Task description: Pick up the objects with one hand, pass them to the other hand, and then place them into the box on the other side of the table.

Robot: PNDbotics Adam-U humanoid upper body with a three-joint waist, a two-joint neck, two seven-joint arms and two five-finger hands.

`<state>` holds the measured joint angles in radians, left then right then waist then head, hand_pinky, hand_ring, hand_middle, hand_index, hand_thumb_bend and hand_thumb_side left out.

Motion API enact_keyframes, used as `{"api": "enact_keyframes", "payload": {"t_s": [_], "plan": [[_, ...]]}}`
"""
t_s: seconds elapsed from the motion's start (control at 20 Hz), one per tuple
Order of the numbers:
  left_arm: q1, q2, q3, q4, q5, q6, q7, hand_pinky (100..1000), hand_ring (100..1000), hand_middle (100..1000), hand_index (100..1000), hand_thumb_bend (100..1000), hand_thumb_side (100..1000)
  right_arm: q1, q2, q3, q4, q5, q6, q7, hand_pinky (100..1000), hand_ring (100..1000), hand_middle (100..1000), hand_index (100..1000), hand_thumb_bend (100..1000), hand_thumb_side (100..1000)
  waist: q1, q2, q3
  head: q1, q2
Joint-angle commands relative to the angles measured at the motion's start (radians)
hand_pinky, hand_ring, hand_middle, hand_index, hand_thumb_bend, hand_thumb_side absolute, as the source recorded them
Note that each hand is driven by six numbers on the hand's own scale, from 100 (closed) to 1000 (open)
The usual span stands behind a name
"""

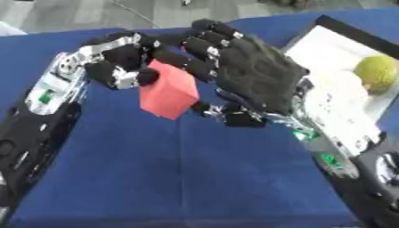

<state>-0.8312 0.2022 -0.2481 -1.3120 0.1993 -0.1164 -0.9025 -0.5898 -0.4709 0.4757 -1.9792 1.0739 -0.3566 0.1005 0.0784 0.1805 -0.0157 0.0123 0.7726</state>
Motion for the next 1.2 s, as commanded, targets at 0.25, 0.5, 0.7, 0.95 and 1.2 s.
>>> {"api": "enact_keyframes", "payload": {"t_s": [0.25,0.5,0.7,0.95,1.2], "plan": [[-0.026,0.009,-0.002,-0.028,0.013,0.004,-0.005,548,398,366,479,100,385,-0.013,-0.019,-0.006,-0.021,0.006,-0.003,0.003,904,859,937,960,407,142,-0.004,-0.012,0.003,-0.003,-0.003],[-0.027,0.009,-0.007,-0.031,0.013,0.005,-0.005,549,398,366,479,100,386,-0.016,-0.019,-0.004,-0.021,0.008,-0.008,0.003,905,856,935,959,410,159,-0.004,-0.012,0.004,-0.004,-0.003],[-0.028,0.007,-0.012,-0.03,0.008,0.004,-0.005,548,398,366,479,100,384,-0.018,-0.018,-0.003,-0.021,0.008,-0.011,0.005,905,855,932,941,413,179,-0.004,-0.012,0.004,-0.004,-0.003],[-0.032,0.002,-0.019,-0.031,0.007,0.003,-0.005,549,398,366,478,100,382,-0.021,-0.017,-0.003,-0.021,0.009,-0.014,0.015,905,855,931,903,418,200,-0.004,-0.011,0.005,-0.005,-0.003],[-0.033,-0.001,-0.031,-0.036,0.006,0.003,-0.005,551,432,367,480,100,383,-0.022,-0.016,-0.003,-0.021,0.008,-0.014,0.023,906,855,930,888,419,202,-0.004,-0.012,0.005,-0.005,-0.003]]}}
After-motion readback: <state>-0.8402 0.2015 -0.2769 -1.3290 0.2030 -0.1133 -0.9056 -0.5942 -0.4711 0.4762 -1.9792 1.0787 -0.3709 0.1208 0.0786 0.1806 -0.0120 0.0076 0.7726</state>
